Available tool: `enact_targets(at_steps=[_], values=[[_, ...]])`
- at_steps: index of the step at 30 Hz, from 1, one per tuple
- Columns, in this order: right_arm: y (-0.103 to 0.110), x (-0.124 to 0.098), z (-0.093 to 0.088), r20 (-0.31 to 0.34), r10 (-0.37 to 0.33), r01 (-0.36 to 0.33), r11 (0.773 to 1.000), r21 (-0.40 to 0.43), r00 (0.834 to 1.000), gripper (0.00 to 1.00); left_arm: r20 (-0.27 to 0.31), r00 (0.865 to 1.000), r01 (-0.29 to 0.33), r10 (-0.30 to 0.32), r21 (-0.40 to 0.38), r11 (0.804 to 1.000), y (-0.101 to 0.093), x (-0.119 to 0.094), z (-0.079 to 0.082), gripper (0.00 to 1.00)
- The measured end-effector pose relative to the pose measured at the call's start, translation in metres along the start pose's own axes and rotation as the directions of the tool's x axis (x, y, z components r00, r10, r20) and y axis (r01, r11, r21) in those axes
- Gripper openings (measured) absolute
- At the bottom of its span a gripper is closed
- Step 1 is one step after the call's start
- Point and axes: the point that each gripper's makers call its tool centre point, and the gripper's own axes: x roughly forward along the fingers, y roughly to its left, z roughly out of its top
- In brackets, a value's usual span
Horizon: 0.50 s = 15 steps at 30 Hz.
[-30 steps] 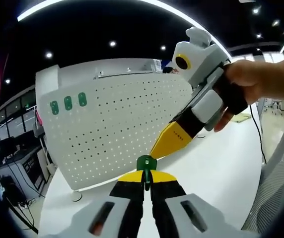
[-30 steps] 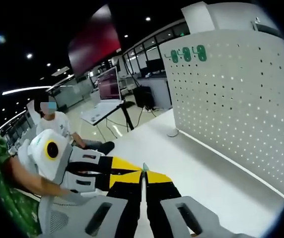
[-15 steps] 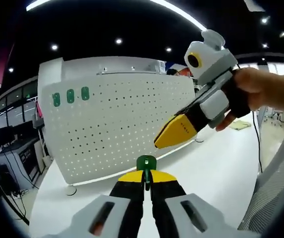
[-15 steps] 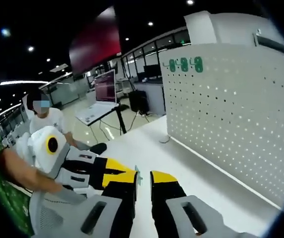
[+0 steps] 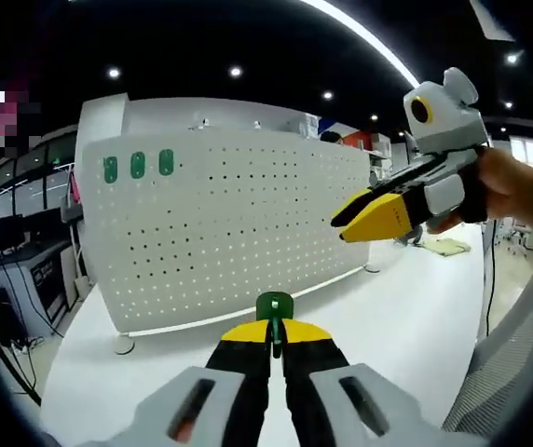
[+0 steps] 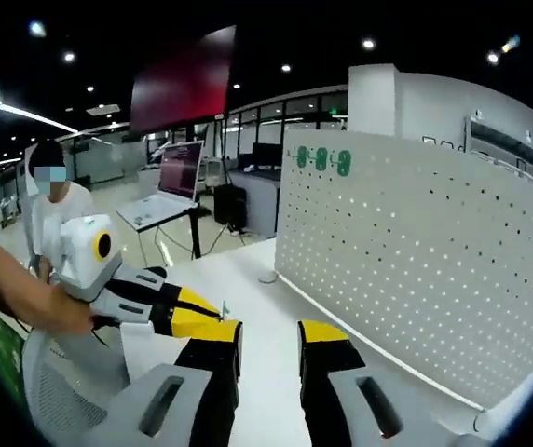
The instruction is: Insert the hook assembly into the mounting plate slot until the hook locks in place.
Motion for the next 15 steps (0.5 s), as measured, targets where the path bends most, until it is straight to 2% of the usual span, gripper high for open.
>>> enact_targets(at_steps=[9,15], values=[[-0.030,-0.020,-0.001,0.051,-0.086,0.084,0.995,0.055,0.995,0.33,-0.012,1.000,-0.014,0.014,-0.011,1.000,0.004,0.001,0.000,0.03],[-0.043,-0.033,-0.006,0.061,-0.123,0.118,0.989,0.086,0.991,0.38,-0.015,1.000,-0.022,0.021,-0.026,0.999,0.007,0.006,0.006,0.03]])
